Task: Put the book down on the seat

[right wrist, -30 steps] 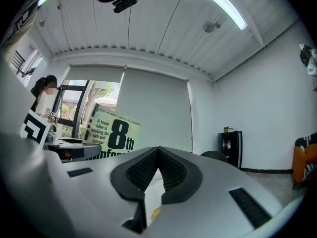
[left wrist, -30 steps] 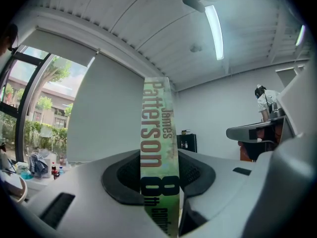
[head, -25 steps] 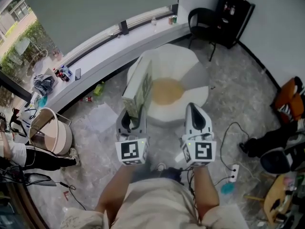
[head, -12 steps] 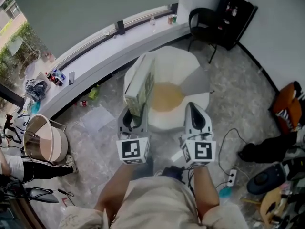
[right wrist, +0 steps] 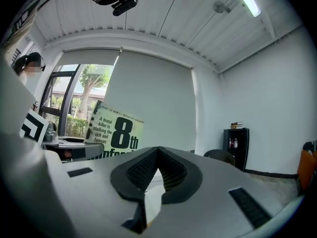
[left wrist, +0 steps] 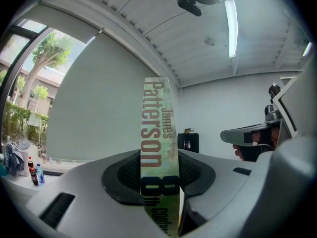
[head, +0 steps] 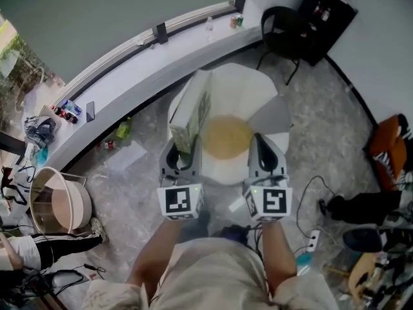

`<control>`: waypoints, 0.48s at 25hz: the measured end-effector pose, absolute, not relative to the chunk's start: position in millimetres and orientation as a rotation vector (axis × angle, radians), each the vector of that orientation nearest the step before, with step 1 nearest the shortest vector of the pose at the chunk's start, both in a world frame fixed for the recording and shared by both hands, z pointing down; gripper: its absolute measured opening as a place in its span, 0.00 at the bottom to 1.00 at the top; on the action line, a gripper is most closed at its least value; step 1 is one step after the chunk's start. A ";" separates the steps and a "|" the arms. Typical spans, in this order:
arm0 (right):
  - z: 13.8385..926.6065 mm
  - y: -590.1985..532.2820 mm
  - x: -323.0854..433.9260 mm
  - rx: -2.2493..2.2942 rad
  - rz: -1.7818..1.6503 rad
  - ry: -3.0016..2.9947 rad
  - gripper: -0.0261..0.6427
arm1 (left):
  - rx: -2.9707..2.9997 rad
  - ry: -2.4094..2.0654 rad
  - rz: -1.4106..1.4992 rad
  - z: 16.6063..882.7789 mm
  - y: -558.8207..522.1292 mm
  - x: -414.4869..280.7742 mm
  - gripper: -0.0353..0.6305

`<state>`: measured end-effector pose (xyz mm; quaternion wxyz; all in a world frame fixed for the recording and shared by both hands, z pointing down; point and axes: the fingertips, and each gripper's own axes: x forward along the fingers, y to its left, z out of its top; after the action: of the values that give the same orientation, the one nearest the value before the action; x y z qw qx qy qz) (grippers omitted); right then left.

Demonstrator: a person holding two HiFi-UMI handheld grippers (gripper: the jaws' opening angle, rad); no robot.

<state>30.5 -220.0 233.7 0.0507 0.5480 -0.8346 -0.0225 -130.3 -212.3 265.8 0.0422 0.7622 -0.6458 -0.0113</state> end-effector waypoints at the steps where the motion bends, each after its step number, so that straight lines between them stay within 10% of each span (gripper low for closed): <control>1: 236.0 -228.4 28.3 1.671 -0.065 -2.535 0.04 | 2.334 -1.967 -0.033 267.8 -221.4 -132.2 0.29; 12: 282.0 -311.2 69.1 1.684 0.064 -2.512 0.04 | 2.325 -1.916 0.071 311.5 -305.8 -95.5 0.29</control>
<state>69.1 -311.2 282.0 0.0580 0.5558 -0.8290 0.0211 -95.5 -305.8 311.5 0.0639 0.7699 -0.6345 0.0236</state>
